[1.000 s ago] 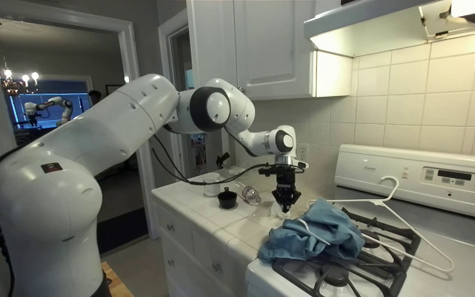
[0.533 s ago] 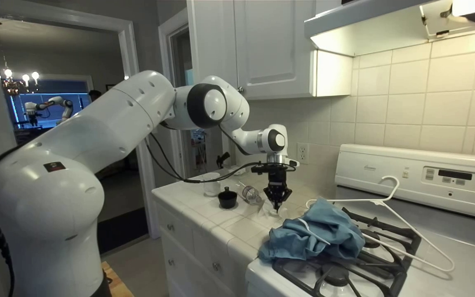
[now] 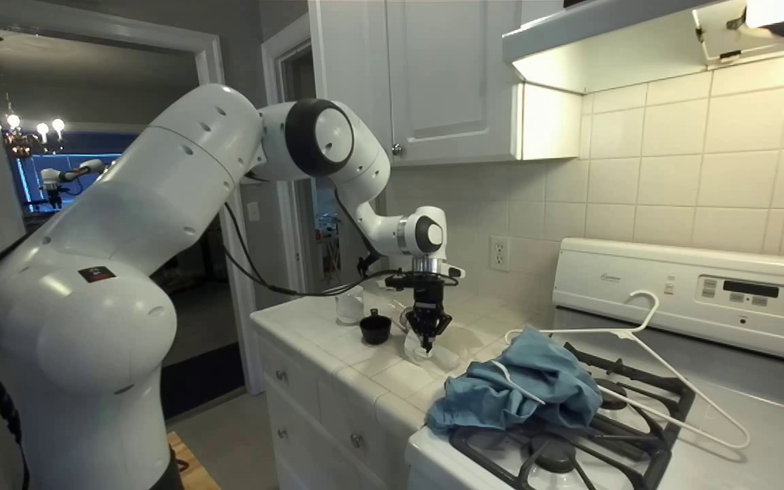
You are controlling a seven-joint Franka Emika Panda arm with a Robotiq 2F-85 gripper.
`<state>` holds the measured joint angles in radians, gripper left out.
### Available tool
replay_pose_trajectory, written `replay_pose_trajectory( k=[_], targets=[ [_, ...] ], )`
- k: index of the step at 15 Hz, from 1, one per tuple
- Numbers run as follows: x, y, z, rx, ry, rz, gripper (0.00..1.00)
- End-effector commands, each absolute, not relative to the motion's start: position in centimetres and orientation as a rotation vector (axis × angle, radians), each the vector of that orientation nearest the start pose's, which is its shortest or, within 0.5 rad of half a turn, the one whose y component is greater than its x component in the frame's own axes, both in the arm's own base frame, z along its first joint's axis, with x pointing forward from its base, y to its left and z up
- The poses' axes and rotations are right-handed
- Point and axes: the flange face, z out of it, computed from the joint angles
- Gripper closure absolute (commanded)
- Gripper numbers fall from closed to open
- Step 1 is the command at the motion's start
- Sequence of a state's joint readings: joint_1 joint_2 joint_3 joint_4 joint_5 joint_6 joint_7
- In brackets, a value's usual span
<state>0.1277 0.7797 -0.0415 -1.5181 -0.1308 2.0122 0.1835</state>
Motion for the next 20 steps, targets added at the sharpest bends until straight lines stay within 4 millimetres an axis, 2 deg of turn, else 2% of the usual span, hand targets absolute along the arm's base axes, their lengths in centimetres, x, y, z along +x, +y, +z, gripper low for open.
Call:
replay_pose_trajectory(
  k=[1,6,10,13,15,20],
  targets=[
    [63.1,5.0,18.1,-3.276,0.116,0.447,1.00],
    [59.1,1.2,18.5,-3.279,0.340,0.460,1.00],
    [57.8,-2.8,18.4,-3.277,0.516,0.434,1.00],
    [59.3,-4.9,18.7,-3.279,0.620,0.346,1.00],
    [60.6,-5.6,18.9,-3.291,0.654,0.288,1.00],
    [65.0,-4.1,18.5,-3.295,0.636,0.100,1.00]
  ],
)
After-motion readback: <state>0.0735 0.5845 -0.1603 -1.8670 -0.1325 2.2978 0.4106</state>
